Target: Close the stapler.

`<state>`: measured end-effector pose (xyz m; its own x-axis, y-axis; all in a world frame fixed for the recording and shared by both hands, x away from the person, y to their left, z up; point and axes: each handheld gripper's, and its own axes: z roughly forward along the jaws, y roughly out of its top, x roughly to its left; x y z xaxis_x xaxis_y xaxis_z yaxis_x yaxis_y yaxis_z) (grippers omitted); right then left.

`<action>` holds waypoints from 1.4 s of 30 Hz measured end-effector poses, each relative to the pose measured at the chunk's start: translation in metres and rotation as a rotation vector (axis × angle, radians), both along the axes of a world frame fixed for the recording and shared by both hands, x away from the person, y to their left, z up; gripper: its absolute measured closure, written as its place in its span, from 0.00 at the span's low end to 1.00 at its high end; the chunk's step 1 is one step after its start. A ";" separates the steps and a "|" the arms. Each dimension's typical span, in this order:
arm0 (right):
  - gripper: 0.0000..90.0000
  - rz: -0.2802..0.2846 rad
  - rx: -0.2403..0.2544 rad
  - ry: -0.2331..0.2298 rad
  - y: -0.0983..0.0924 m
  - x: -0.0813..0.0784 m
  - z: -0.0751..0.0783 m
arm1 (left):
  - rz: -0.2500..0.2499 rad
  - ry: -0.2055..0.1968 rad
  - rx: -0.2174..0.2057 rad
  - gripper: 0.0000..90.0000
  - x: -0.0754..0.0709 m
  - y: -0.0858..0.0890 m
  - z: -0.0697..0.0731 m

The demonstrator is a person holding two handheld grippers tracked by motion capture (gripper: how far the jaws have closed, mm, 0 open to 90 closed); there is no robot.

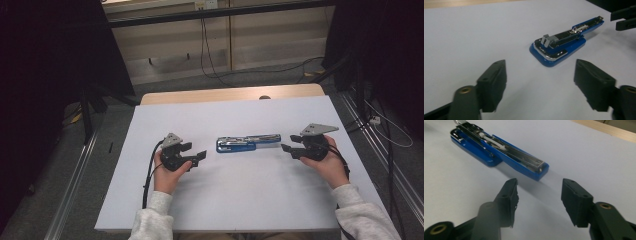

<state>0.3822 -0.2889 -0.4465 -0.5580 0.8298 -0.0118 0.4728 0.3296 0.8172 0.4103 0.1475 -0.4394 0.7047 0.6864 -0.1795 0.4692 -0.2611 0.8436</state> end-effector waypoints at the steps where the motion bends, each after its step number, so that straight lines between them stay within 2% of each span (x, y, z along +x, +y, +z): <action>1: 0.64 -0.004 -0.006 -0.001 0.000 0.000 -0.001 | -0.006 0.000 0.002 0.39 0.000 -0.002 0.000; 5: 0.79 -0.009 -0.035 0.003 0.003 0.002 -0.005 | -0.012 -0.012 0.034 0.56 0.001 -0.013 0.001; 7: 0.85 -0.013 -0.040 0.015 0.005 0.003 -0.006 | -0.018 -0.028 0.067 0.67 0.001 -0.017 0.001; 8: 0.89 -0.012 -0.047 0.019 0.006 0.003 -0.007 | -0.014 -0.025 0.070 0.69 0.001 -0.020 0.000; 10: 0.93 -0.022 -0.042 0.025 0.007 0.004 -0.007 | -0.026 -0.031 0.081 0.79 0.000 -0.023 -0.002; 15: 1.00 -0.028 -0.036 0.032 0.008 0.006 -0.008 | -0.040 -0.037 0.101 0.93 0.002 -0.029 -0.005; 20: 1.00 -0.024 -0.054 0.031 0.010 0.007 -0.009 | -0.065 -0.033 0.110 0.98 0.003 -0.037 -0.006; 24: 1.00 -0.020 -0.058 0.034 0.010 0.008 -0.010 | -0.060 -0.030 0.119 1.00 0.007 -0.044 -0.009; 28: 1.00 -0.021 -0.051 0.037 0.009 0.010 -0.011 | -0.055 -0.025 0.129 1.00 0.012 -0.047 -0.012; 31: 1.00 -0.022 -0.054 0.042 0.010 0.012 -0.013 | -0.047 0.005 0.105 1.00 0.016 -0.048 -0.016; 34: 1.00 -0.023 -0.054 0.041 0.010 0.013 -0.012 | -0.046 0.015 0.105 1.00 0.019 -0.049 -0.019; 36: 1.00 -0.024 -0.059 0.046 0.009 0.013 -0.012 | -0.051 0.012 0.125 1.00 0.020 -0.051 -0.019; 42: 1.00 -0.020 -0.063 0.048 0.009 0.017 -0.012 | -0.065 0.012 0.131 1.00 0.022 -0.058 -0.018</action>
<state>0.3992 -0.2798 -0.4589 -0.5421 0.8395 -0.0380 0.5185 0.3697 0.7710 0.4325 0.0893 -0.4570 0.7468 0.6575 -0.1002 0.4577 -0.3987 0.7947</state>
